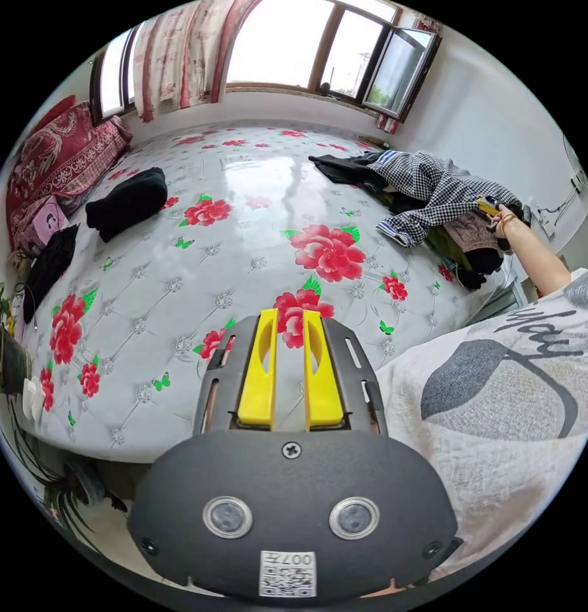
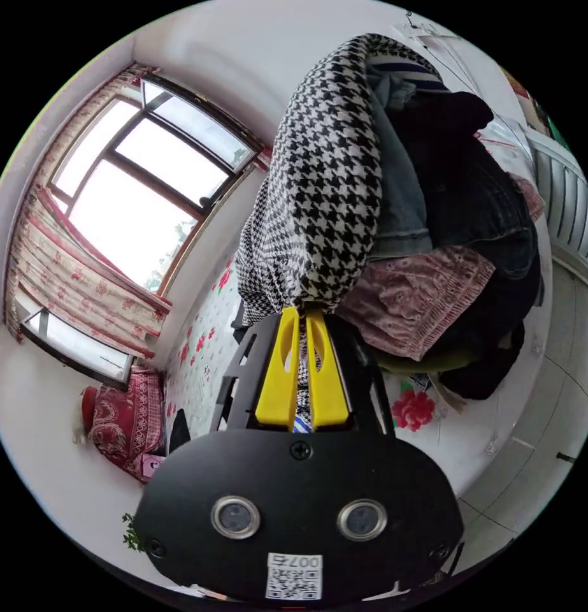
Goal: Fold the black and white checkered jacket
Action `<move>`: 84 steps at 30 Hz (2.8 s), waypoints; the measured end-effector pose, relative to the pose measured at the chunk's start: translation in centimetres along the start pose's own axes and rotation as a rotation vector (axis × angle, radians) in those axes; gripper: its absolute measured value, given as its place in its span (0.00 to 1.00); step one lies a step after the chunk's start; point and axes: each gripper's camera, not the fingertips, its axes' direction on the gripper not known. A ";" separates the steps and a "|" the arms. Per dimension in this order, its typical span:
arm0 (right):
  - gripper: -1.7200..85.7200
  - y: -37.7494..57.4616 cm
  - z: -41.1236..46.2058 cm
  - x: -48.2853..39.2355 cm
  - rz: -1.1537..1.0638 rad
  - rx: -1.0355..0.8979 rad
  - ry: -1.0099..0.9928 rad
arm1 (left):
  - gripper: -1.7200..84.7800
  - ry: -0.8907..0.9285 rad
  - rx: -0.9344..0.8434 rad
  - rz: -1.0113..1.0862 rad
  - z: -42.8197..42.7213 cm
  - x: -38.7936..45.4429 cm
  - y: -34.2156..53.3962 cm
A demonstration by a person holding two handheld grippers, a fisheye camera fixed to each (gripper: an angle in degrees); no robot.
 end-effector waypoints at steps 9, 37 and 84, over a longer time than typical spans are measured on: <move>0.02 7.0 -11.7 -19.0 -0.603 0.085 -0.491 | 0.09 -0.040 0.083 -0.134 -2.2 1.6 5.0; 0.10 52.6 1.1 -25.2 -1.393 -0.821 -0.222 | 0.15 -0.061 0.216 -0.586 -5.1 0.4 9.2; 0.07 29.7 -11.0 -50.2 -1.525 0.230 -0.318 | 0.08 -0.479 0.801 -0.482 -27.7 -12.2 -18.1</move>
